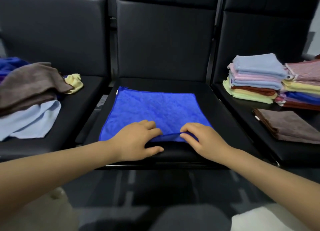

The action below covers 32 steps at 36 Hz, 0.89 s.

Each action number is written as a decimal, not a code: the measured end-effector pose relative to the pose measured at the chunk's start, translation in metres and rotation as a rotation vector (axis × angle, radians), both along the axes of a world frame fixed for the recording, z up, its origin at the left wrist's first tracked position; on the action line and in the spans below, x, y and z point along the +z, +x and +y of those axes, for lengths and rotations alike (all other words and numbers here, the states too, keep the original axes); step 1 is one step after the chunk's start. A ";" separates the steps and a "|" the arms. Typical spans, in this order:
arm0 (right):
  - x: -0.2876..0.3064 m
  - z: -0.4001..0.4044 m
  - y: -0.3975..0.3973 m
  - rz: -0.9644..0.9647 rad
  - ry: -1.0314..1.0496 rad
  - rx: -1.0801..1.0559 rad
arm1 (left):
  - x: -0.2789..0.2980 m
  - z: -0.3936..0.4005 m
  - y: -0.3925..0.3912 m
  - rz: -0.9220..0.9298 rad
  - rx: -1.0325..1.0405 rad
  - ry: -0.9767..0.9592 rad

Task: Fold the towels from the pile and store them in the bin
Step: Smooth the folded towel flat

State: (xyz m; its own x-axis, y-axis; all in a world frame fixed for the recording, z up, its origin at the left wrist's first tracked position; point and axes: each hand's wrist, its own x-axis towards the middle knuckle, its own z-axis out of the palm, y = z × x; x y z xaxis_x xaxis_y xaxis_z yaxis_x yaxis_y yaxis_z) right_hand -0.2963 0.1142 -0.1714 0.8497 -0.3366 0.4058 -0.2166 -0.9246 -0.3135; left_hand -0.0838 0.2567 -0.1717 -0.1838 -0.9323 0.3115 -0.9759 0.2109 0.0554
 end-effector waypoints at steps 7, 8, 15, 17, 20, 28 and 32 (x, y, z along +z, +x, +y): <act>0.022 -0.022 -0.009 0.371 -0.038 -0.031 | 0.016 -0.008 0.023 -0.025 0.169 -0.018; 0.024 -0.028 -0.013 0.386 0.000 -0.054 | 0.020 -0.008 0.030 -0.045 0.191 -0.027; 0.026 -0.047 -0.029 0.060 0.488 -0.174 | 0.034 -0.007 0.080 0.009 0.241 0.098; 0.027 -0.047 -0.028 -0.071 0.624 -0.192 | 0.034 -0.005 0.090 0.120 0.253 0.130; 0.027 -0.051 -0.027 -0.288 0.770 -0.231 | 0.034 -0.002 0.098 0.295 0.299 0.132; 0.031 -0.041 -0.018 -0.255 0.992 -0.300 | 0.041 0.010 0.078 0.799 0.310 0.384; 0.029 -0.040 -0.016 -0.091 0.905 -0.378 | 0.044 0.015 0.073 0.761 0.254 0.473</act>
